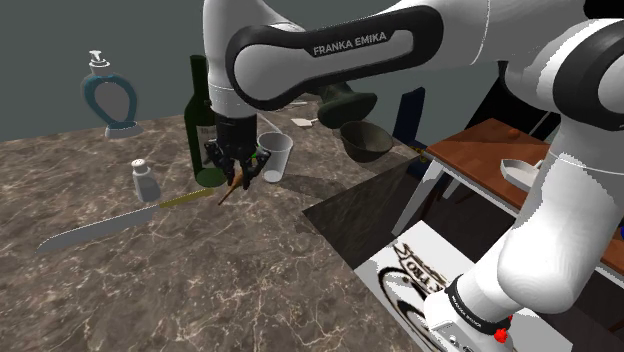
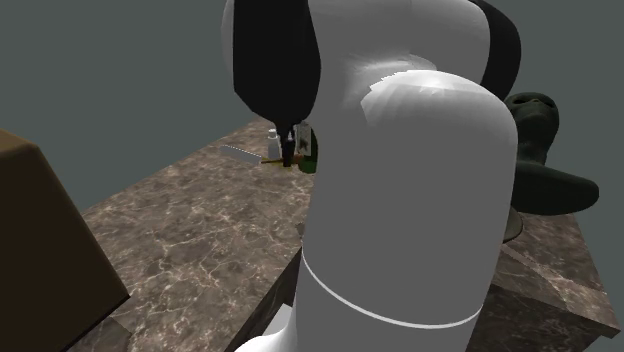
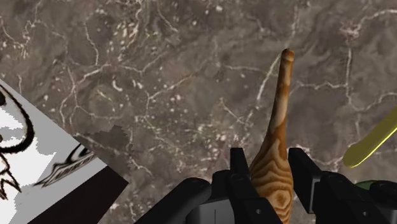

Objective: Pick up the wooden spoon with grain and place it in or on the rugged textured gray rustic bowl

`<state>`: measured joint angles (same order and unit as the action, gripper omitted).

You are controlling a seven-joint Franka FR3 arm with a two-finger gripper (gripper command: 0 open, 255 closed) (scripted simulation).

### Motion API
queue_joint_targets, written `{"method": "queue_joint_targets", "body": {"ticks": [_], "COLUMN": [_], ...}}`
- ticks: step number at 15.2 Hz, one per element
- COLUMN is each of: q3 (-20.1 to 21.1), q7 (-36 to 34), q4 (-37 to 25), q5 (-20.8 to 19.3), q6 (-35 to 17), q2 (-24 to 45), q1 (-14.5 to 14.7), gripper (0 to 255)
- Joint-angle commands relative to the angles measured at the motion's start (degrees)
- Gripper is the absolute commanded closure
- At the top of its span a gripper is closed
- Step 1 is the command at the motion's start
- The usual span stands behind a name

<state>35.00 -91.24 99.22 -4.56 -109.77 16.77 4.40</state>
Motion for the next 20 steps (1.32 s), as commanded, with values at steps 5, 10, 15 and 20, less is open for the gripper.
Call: {"method": "queue_joint_targets", "body": {"ticks": [5,10,15,20], "q3": [0.3,0.5,0.0,-2.4], "q7": [0.2,0.3,3.4,11.5], "q4": [-3.1,-6.4,-4.9,2.0], "q5": [0.8,1.1,2.9,6.4], "q6": [4.2,7.8,9.2,8.2], "q2": [-1.2,-1.8,-4.9,-11.5], "q1": [-0.1,-0.1,-2.6,-7.9], "gripper": [255,255,255,255]}}
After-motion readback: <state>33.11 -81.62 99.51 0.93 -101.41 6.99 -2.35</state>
